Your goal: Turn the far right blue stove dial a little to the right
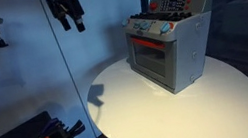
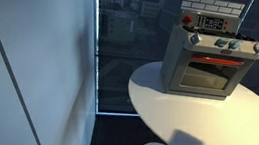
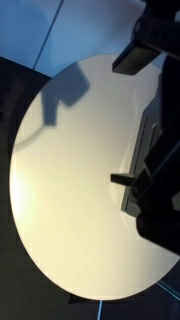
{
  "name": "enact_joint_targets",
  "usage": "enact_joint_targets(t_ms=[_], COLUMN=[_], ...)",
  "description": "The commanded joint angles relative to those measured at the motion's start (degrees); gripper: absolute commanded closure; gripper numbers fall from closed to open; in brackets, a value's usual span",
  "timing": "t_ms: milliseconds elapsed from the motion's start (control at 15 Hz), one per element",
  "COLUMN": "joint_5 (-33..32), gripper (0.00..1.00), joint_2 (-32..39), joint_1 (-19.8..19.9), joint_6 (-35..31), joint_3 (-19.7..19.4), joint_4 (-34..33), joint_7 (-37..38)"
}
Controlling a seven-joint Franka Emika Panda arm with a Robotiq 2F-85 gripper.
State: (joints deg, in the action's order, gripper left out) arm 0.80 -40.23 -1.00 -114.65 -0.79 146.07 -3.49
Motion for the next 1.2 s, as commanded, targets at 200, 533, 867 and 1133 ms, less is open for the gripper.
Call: enact_joint_targets(t_ms=[200,533,867,1133], joint_5=[2.31,3.01,2.67,3.84], gripper=[0.0,0.0,0.0,0.0], joint_2=[9.42,16.41,22.94,27.24], joint_1=[-1.57,-2.01,-2.3,-3.19], joint_6=[-8.71,-15.8,-20.24,-21.43], joint_3=[0.47,0.91,2.01,2.63], joint_4=[-5.3,-8.53,-13.0,-16.67], joint_7=[0.51,0.83,1.67,1.27])
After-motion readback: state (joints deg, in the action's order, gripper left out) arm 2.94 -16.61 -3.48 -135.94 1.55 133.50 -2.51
